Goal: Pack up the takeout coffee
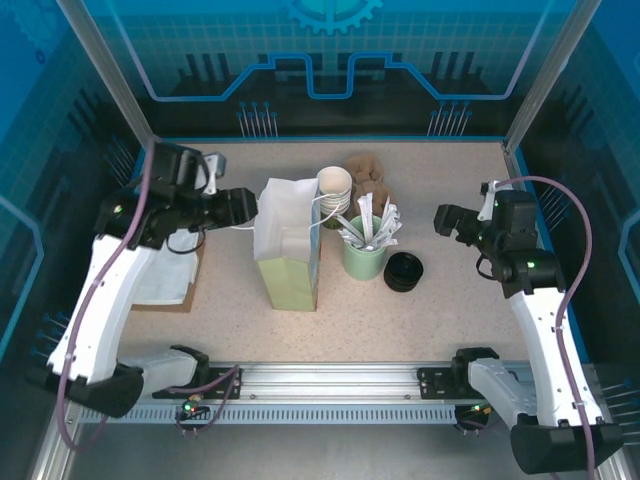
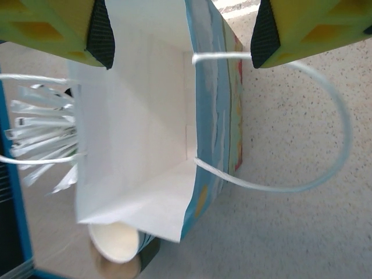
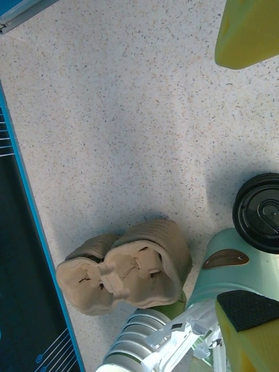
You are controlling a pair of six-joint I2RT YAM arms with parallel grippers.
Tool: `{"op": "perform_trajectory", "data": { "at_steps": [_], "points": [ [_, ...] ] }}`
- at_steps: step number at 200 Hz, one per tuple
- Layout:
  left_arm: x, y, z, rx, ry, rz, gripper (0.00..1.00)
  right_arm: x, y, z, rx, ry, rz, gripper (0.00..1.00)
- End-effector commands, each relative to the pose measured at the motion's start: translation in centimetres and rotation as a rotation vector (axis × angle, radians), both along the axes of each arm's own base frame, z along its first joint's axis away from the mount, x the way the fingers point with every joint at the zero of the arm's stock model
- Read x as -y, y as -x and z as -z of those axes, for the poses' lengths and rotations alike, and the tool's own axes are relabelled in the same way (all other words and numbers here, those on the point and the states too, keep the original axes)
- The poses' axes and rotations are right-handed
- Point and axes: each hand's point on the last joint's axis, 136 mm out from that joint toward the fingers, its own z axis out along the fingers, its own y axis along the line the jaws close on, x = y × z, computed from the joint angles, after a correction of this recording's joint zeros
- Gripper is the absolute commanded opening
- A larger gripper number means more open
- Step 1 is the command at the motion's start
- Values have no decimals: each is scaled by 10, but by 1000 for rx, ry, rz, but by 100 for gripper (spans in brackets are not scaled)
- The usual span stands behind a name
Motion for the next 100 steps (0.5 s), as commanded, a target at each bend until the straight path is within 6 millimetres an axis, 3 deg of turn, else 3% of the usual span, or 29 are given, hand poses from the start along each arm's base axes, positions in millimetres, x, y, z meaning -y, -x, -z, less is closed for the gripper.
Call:
{"op": "perform_trajectory", "data": {
  "at_steps": [1, 49, 64, 100],
  "points": [
    [2, -7, 9, -24, -54, 11, 67, -3, 7, -8, -1, -6, -3, 100],
    [13, -25, 42, -109, -101, 58, 65, 1, 12, -11, 11, 20, 10, 100],
    [13, -28, 50, -131, -119, 61, 59, 1, 11, -11, 9, 20, 6, 100],
    [6, -35, 63, -154, -177, 39, 33, 1, 11, -11, 8, 19, 11, 100]
  ]
}}
